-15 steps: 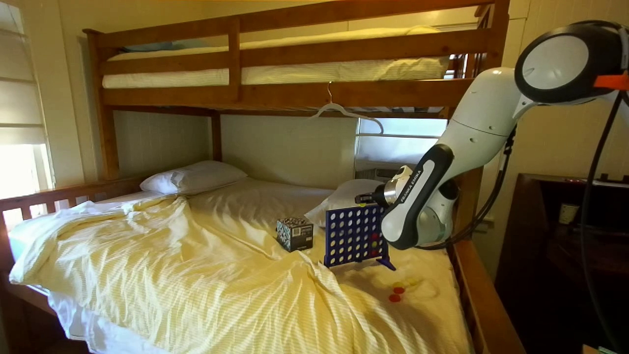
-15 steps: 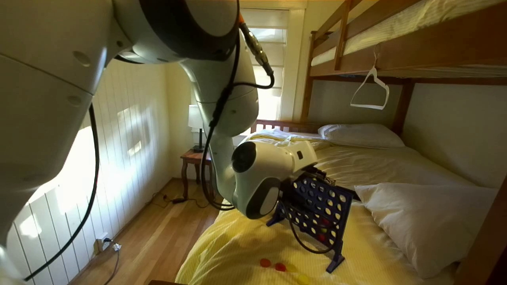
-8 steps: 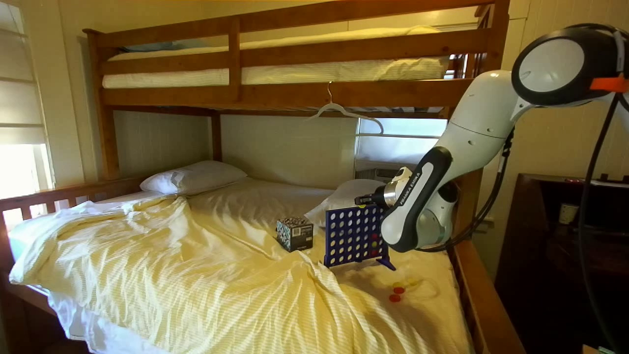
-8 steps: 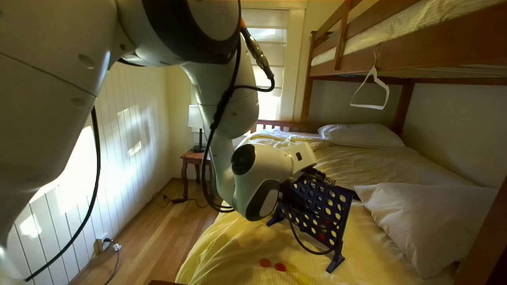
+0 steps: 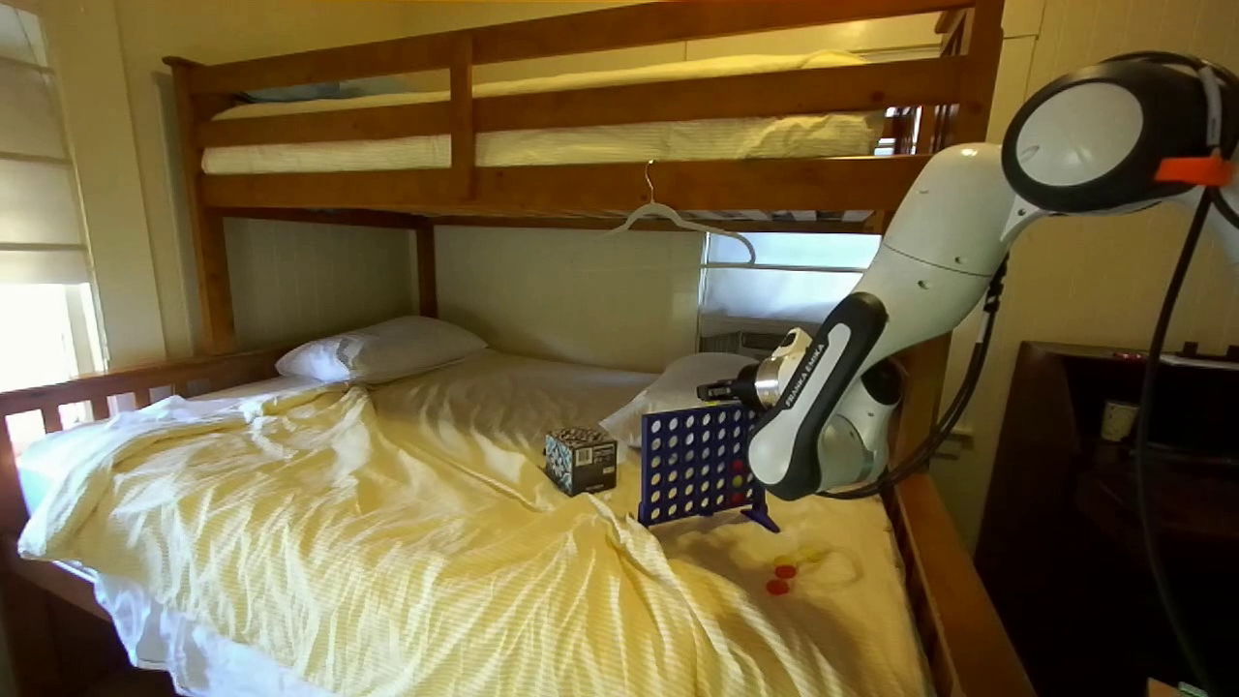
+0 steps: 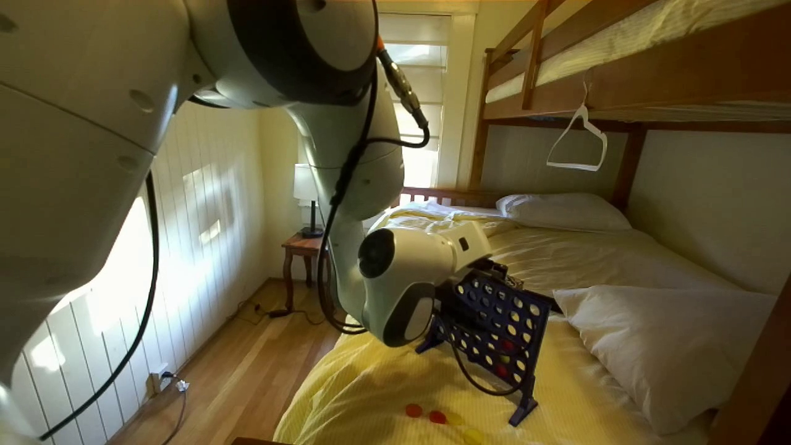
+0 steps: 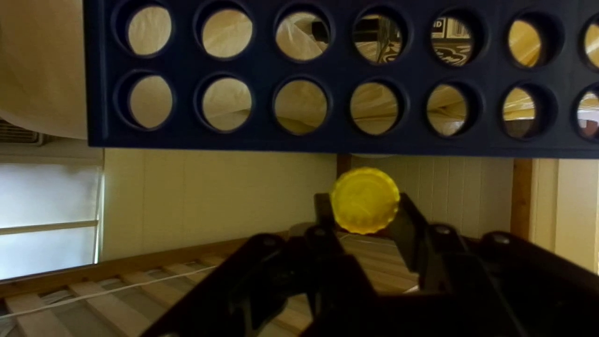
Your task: Put the yellow chip into the connect four game
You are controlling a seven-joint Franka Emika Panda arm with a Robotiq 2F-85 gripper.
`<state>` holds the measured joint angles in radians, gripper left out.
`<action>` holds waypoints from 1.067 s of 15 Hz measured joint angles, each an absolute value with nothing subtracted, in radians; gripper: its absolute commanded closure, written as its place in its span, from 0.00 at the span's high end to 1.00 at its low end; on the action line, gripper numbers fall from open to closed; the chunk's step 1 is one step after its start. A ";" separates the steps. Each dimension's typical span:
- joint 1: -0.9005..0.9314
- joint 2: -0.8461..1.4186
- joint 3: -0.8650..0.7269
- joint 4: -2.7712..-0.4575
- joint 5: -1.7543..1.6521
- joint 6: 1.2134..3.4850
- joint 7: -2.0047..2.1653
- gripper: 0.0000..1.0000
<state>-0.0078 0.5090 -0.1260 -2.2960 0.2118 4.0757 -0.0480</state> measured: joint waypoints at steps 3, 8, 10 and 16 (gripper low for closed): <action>-0.008 0.517 -0.126 -2.292 0.212 4.078 -0.050 0.10; -0.008 0.524 -0.123 -2.283 0.212 4.083 -0.050 0.10; -0.008 0.525 -0.121 -2.283 0.212 4.084 -0.050 0.10; -0.008 0.540 -0.120 -2.272 0.212 4.088 -0.050 0.10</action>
<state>-0.0082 0.5396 -0.1203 -2.2718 0.2118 4.0879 -0.0496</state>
